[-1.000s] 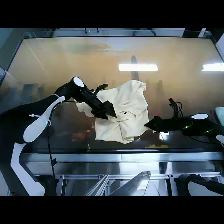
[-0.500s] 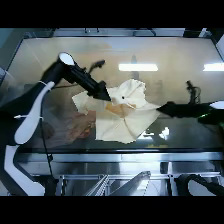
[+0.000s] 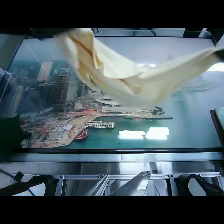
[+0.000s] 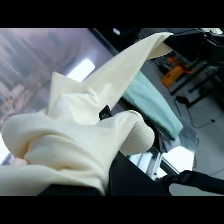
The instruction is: Fold the shirts.
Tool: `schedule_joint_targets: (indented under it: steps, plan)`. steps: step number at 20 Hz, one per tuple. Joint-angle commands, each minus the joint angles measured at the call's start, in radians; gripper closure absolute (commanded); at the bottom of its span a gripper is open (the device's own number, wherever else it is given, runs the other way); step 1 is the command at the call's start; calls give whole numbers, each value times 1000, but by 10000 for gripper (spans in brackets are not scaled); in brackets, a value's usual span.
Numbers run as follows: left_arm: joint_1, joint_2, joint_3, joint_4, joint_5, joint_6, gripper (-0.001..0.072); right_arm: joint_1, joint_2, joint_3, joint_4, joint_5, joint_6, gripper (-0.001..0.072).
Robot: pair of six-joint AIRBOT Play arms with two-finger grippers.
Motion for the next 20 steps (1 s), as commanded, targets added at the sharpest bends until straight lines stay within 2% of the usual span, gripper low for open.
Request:
schedule_joint_targets:
  steps: [1,4,7,10,15,16,17,18,19,20]
  plan:
    - [108,199,48,-15,11,-19,683,-8,111,214,-43,-84,-13,692]
    - [219,315,-119,-13,25,-18,682,-5,89,253,-56,-136,-11,692]
    - [290,355,-396,-13,6,-9,682,4,-63,253,-38,-87,-11,692]
    - [302,308,-681,-12,27,77,682,88,-288,253,-45,-75,-19,692]
    - [302,51,-1002,-12,119,268,683,280,-697,253,-99,-45,-18,692]
    - [302,-11,-1027,-12,123,307,621,310,-761,253,-115,-56,-10,692]
    - [302,-74,-1035,-13,123,338,391,329,-808,253,-123,-69,-3,691]
    - [302,-142,-1025,-13,123,355,232,338,-843,253,-121,-72,-3,653]
    - [306,-199,-994,-13,118,357,43,341,-863,253,-121,-73,-3,448]
    - [314,-243,-954,-13,103,357,-9,333,-866,253,-121,-71,-1,318]
